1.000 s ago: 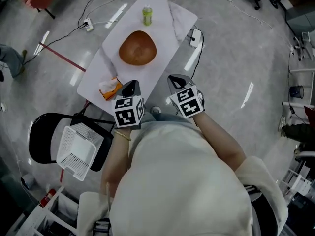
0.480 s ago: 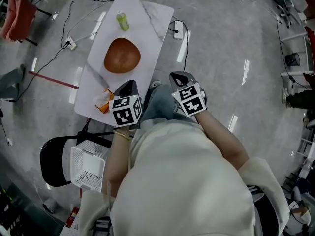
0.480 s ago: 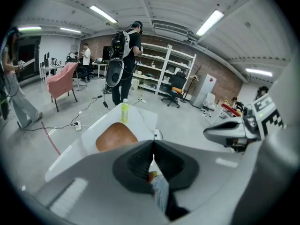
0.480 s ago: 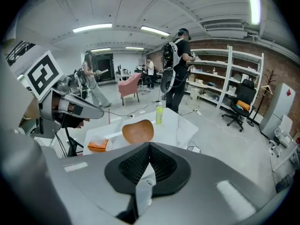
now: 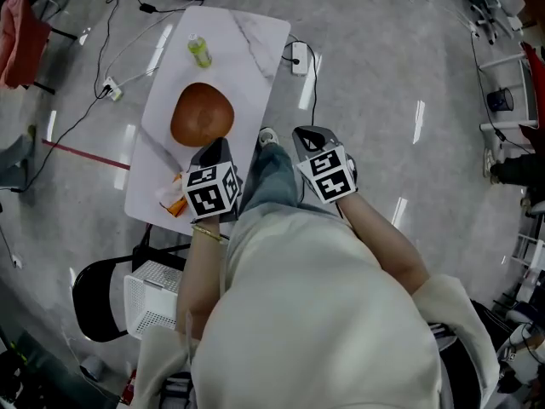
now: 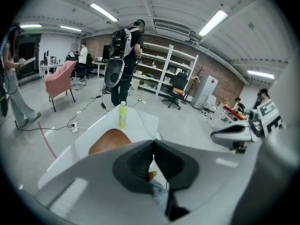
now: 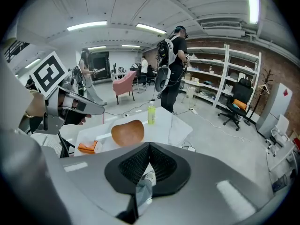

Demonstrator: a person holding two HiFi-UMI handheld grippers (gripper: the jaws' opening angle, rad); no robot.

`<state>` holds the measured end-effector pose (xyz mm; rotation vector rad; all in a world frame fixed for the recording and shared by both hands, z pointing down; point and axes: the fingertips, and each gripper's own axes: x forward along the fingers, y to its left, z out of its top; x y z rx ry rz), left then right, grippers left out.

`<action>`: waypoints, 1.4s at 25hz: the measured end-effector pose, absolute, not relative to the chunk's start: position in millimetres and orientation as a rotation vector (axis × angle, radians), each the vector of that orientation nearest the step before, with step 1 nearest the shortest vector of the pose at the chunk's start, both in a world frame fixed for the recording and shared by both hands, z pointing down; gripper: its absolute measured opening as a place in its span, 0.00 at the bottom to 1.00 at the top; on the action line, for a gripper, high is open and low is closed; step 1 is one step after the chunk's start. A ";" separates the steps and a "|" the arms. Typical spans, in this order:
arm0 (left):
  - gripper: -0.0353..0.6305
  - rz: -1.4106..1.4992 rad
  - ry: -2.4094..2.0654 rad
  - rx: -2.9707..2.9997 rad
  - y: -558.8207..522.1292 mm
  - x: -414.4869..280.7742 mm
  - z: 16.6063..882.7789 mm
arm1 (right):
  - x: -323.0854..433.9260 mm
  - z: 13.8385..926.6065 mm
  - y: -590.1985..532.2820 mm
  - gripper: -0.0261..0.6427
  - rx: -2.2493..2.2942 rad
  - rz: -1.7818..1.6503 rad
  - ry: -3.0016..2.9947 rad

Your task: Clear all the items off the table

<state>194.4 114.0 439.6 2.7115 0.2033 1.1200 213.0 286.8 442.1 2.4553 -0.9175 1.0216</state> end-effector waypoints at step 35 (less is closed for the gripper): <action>0.07 1.149 0.070 2.612 106.6 440.0 450.5 | 475.9 433.3 271.4 0.04 2.353 1.020 -1.047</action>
